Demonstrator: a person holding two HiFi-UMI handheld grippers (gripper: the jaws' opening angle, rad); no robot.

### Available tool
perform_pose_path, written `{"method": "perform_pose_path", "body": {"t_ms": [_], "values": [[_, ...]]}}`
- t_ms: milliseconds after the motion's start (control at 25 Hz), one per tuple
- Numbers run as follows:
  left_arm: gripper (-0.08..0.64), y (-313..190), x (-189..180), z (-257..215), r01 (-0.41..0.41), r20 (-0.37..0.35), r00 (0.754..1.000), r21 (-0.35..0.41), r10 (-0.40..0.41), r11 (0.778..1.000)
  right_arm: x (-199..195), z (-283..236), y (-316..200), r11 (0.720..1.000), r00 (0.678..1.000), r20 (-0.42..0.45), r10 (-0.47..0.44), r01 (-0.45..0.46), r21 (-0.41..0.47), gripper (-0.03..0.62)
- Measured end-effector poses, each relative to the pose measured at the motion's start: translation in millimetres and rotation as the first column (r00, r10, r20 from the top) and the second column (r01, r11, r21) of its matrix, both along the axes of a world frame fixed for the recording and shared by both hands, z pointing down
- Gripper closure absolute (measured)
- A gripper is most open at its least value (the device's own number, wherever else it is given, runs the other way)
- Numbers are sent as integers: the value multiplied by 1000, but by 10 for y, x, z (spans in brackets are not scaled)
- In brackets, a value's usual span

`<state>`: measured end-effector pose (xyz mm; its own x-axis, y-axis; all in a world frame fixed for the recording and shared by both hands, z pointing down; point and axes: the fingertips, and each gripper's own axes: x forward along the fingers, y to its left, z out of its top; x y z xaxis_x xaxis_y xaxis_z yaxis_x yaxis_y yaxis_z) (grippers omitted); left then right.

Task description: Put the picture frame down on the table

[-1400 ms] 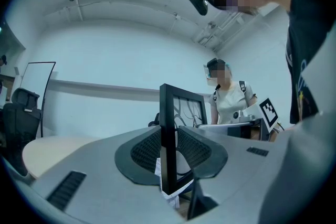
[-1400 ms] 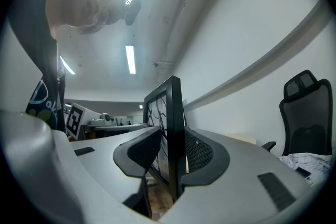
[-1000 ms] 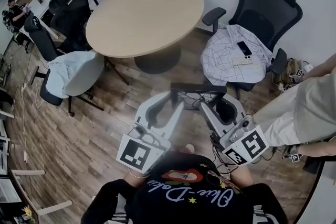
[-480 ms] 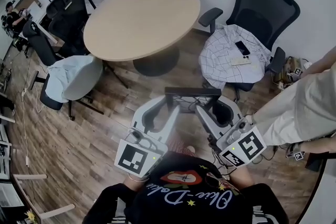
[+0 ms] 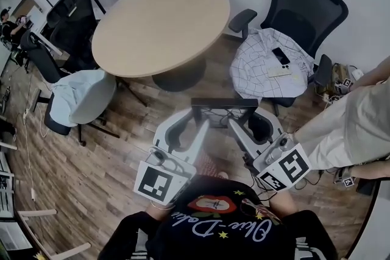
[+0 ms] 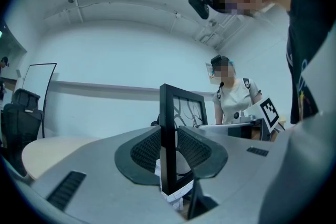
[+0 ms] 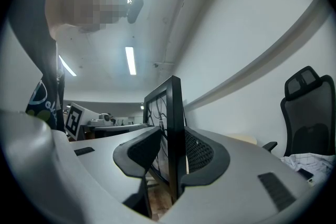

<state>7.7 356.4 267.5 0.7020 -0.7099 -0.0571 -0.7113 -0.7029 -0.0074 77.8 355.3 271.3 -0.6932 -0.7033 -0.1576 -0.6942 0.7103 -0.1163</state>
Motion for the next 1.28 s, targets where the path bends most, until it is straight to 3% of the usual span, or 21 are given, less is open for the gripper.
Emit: {"method": "perform_pose_path", "body": {"t_ms": [1280], "values": [[471,-1125,-194,149,-17,-41,999,-31,16,999,-204,135,-1107,998,998,-50,26,-29,-48,472]]}}
